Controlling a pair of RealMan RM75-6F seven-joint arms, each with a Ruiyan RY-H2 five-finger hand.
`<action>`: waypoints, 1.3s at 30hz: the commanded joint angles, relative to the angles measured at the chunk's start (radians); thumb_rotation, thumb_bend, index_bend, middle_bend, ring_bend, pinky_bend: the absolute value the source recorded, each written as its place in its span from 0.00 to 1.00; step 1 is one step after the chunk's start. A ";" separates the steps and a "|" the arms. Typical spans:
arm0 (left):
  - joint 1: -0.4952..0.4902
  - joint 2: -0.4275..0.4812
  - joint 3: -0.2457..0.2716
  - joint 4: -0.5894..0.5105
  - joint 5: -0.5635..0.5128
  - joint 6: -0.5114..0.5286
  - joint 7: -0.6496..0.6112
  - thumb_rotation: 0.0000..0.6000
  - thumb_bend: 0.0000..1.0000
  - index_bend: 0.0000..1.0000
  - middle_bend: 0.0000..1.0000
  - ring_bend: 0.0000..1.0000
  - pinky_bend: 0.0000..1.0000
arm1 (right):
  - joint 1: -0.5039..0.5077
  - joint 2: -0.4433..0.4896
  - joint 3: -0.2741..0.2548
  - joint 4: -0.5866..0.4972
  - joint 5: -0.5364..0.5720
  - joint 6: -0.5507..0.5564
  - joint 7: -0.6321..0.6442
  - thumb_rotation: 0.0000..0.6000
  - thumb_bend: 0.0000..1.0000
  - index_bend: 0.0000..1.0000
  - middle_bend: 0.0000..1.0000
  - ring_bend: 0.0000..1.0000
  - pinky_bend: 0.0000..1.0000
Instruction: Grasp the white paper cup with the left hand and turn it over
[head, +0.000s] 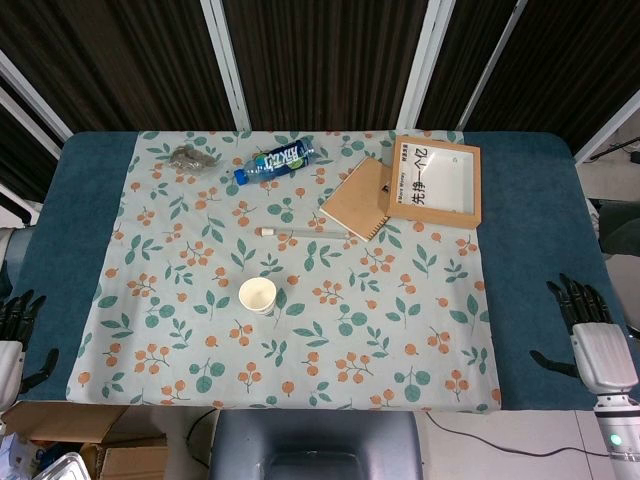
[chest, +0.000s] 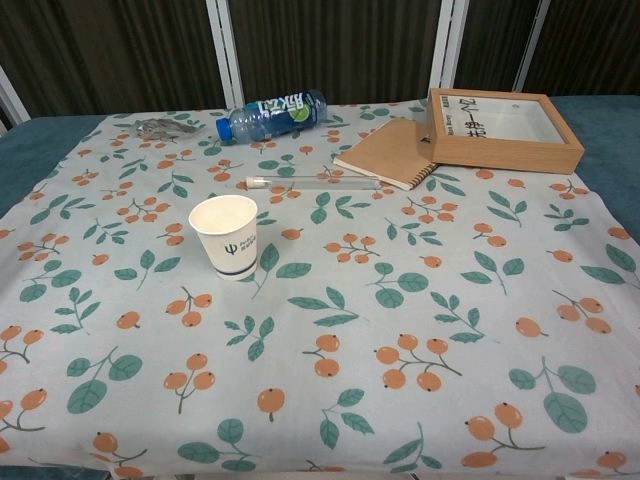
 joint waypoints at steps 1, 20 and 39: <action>-0.003 -0.001 -0.001 0.001 -0.001 -0.005 0.003 1.00 0.37 0.00 0.00 0.00 0.00 | 0.001 0.002 0.002 -0.002 0.001 -0.001 -0.002 1.00 0.19 0.00 0.00 0.00 0.00; -0.075 -0.006 -0.015 -0.050 0.058 -0.038 0.089 1.00 0.35 0.00 0.00 0.00 0.00 | 0.017 0.007 0.009 -0.005 0.013 -0.034 -0.010 1.00 0.19 0.00 0.00 0.00 0.00; -0.431 -0.052 -0.100 -0.357 0.063 -0.449 0.536 1.00 0.33 0.00 0.00 0.00 0.00 | 0.016 0.010 0.011 -0.005 0.008 -0.022 0.006 1.00 0.19 0.00 0.00 0.00 0.00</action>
